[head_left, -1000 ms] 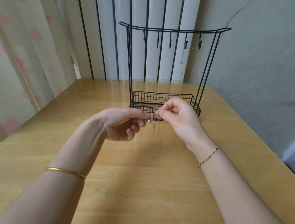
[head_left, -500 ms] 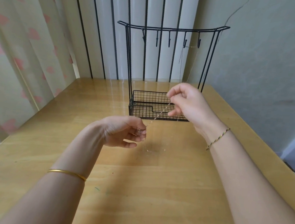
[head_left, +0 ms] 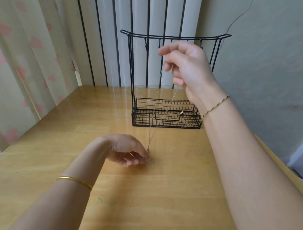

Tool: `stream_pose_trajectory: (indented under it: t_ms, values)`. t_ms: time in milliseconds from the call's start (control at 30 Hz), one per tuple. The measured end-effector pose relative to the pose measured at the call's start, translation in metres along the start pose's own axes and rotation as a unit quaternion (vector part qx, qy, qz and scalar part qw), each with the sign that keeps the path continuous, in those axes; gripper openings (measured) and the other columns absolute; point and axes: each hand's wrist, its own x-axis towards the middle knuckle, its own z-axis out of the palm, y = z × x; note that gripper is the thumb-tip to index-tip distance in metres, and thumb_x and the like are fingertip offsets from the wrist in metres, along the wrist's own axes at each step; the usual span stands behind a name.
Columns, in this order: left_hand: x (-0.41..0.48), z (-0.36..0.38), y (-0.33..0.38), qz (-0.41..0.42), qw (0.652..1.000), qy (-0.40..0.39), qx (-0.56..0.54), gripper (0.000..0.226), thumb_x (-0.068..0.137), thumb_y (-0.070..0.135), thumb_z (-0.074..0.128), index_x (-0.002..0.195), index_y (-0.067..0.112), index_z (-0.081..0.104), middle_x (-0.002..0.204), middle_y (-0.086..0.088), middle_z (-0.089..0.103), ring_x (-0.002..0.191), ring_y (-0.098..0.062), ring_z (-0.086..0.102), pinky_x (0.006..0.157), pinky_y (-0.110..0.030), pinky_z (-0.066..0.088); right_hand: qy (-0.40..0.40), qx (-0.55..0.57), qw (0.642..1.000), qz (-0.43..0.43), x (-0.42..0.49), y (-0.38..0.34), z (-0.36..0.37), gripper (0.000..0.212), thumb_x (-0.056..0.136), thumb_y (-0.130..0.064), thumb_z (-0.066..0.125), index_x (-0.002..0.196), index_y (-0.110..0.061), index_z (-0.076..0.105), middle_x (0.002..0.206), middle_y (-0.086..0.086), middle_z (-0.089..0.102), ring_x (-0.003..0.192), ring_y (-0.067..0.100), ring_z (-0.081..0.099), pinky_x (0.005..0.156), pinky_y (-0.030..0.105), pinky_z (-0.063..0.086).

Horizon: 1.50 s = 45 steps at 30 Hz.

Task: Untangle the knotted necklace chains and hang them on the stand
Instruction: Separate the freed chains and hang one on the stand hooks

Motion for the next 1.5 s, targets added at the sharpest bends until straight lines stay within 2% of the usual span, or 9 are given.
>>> stream_pose_trajectory:
  t_ms: [100,167,267,367,533,833,1000,1233,1500]
  values:
    - [-0.014,-0.011,0.012,0.066,0.994,0.065,0.057,0.027,0.085,0.008,0.063,0.112,0.008,0.064,0.107,-0.007,0.065,0.093,-0.018,0.06,0.077,-0.027,0.054,-0.067,-0.025,0.997,-0.011,0.002,-0.008,0.005,0.026,0.08,0.002,0.045,0.074,-0.014,0.065,0.056,0.001,0.051,0.039,0.004,0.032,0.038,0.02,0.022]
    - [-0.026,-0.016,0.027,0.17,0.979,0.101,-0.036,0.03,0.083,0.007,0.062,0.113,0.012,0.062,0.117,-0.006,0.065,0.11,-0.021,0.06,0.089,-0.032,0.051,-0.102,-0.044,0.994,-0.021,0.003,-0.011,0.008,0.026,0.078,0.003,0.044,0.071,-0.013,0.064,0.051,-0.002,0.048,0.041,0.003,0.036,0.041,0.02,0.026]
    - [-0.045,-0.016,0.053,0.32,0.929,0.051,-0.181,0.038,0.084,0.015,0.054,0.122,0.008,0.056,0.12,-0.007,0.066,0.114,-0.02,0.061,0.098,-0.036,0.047,-0.14,-0.043,0.988,-0.04,0.004,-0.013,0.011,0.025,0.074,0.002,0.042,0.068,-0.011,0.063,0.049,-0.004,0.043,0.045,0.006,0.037,0.05,0.022,0.034]
    - [-0.055,-0.01,0.073,0.373,0.911,0.019,-0.173,0.031,0.095,0.012,0.041,0.123,0.007,0.054,0.108,-0.004,0.068,0.103,-0.016,0.064,0.097,-0.036,0.047,-0.141,-0.024,0.988,-0.052,0.006,-0.01,0.01,0.024,0.071,-0.001,0.041,0.065,-0.012,0.061,0.051,-0.002,0.046,0.05,0.009,0.037,0.059,0.025,0.037]
    - [-0.064,-0.005,0.089,0.393,0.909,0.039,-0.137,0.013,0.091,0.012,0.053,0.1,0.01,0.062,0.073,0.001,0.052,0.07,-0.01,0.05,0.079,-0.028,0.047,-0.125,0.011,0.99,-0.061,0.006,-0.004,0.002,0.019,0.066,-0.003,0.043,0.065,-0.012,0.06,0.059,0.007,0.045,0.055,0.013,0.042,0.054,0.019,0.039]
    - [-0.076,-0.007,0.098,0.366,0.909,0.141,-0.14,0.013,0.09,0.019,0.057,0.08,0.015,0.066,0.057,0.007,0.023,0.052,-0.009,0.02,0.048,-0.021,0.018,-0.062,0.03,0.991,-0.114,-0.001,0.007,0.001,0.017,0.076,0.004,0.054,0.073,-0.012,0.058,0.061,-0.006,0.052,0.059,0.01,0.047,0.054,0.021,0.042]
    - [-0.075,-0.003,0.101,0.391,0.867,0.293,-0.094,0.011,0.091,0.019,0.059,0.09,0.01,0.065,0.06,0.004,0.04,0.047,-0.006,0.028,0.041,-0.017,0.022,-0.029,-0.002,0.996,-0.082,-0.003,0.013,0.004,0.022,0.085,0.004,0.051,0.081,-0.017,0.058,0.074,0.006,0.052,0.075,0.02,0.055,0.074,0.043,0.058]
    - [-0.074,-0.007,0.108,0.411,0.808,0.416,-0.071,0.009,0.09,0.019,0.059,0.086,0.014,0.064,0.061,0.005,0.052,0.046,-0.002,0.038,0.041,-0.012,0.03,-0.014,-0.01,1.0,-0.025,-0.005,0.017,0.002,0.025,0.086,0.002,0.053,0.102,-0.016,0.055,0.096,0.006,0.053,0.057,0.011,0.052,0.041,0.018,0.036]
    - [-0.07,-0.019,0.096,0.386,0.809,0.435,-0.083,0.012,0.088,0.012,0.062,0.097,0.01,0.069,0.083,0.004,0.067,0.051,0.008,0.049,0.048,-0.006,0.036,-0.021,-0.105,0.994,0.014,-0.002,0.028,-0.008,0.007,0.089,-0.017,0.061,0.084,-0.017,0.067,0.064,-0.008,0.054,0.044,-0.003,0.044,0.043,0.011,0.032]
